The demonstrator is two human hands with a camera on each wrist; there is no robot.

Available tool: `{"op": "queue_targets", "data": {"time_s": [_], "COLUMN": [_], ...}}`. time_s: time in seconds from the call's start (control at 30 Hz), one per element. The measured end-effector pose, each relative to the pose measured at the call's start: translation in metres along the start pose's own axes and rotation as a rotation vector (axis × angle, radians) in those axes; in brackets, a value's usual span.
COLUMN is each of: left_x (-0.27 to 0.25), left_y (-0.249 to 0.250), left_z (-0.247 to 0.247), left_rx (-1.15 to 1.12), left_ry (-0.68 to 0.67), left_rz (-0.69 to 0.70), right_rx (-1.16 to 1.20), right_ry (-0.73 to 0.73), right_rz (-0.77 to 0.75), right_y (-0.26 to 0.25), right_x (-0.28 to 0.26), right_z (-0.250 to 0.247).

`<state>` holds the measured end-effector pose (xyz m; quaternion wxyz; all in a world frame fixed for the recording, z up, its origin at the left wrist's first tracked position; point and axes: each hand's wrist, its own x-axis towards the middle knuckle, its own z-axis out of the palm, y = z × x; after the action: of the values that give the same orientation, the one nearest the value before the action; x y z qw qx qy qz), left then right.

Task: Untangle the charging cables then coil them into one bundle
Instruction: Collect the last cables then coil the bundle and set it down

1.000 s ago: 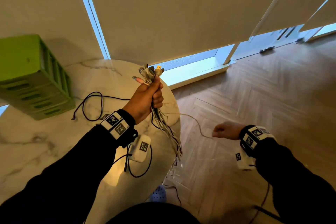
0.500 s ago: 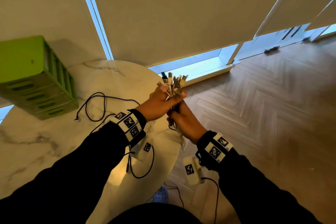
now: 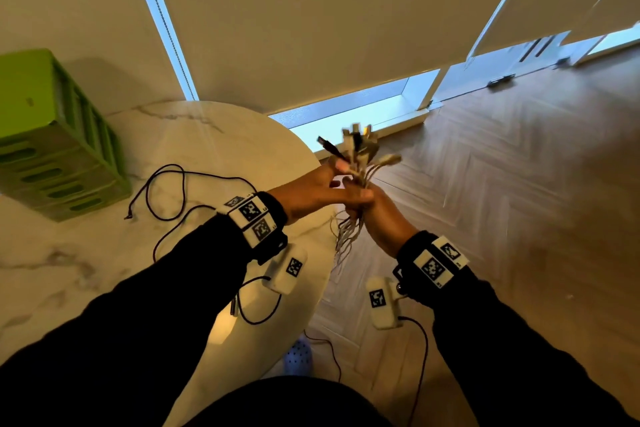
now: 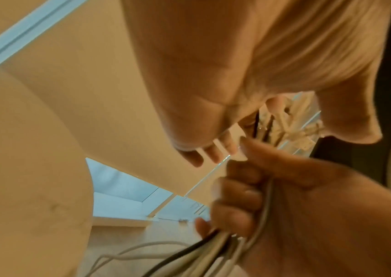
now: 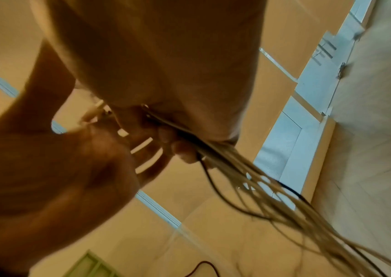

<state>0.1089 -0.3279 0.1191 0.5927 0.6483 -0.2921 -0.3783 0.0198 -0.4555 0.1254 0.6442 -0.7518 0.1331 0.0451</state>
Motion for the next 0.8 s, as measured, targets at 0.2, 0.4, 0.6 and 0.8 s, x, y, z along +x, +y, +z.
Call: {"op": "queue_targets", "data": {"time_s": [0.2,0.4,0.6,0.8], "left_x": [0.002,0.024,0.026,0.012], "left_y": [-0.031,-0.035,-0.061,-0.07], "left_z": [0.025,0.033,0.089,0.069], "left_rx": [0.262,0.486,0.357,0.275], "left_ry": [-0.317,0.159,-0.091,-0.336], "left_rz": [-0.236,0.038,-0.241,-0.326], "right_rx": [0.616,0.644,0.694,0.334], "right_ry": [-0.116,0.016,0.357,0.214], "right_rz": [0.12,-0.079,-0.116,0.092], "right_y": [-0.021,-0.046,-0.056,-0.034], "right_x": [-0.023,-0.043,-0.016,-0.016], "right_z": [-0.013,-0.024,-0.041,-0.082]}}
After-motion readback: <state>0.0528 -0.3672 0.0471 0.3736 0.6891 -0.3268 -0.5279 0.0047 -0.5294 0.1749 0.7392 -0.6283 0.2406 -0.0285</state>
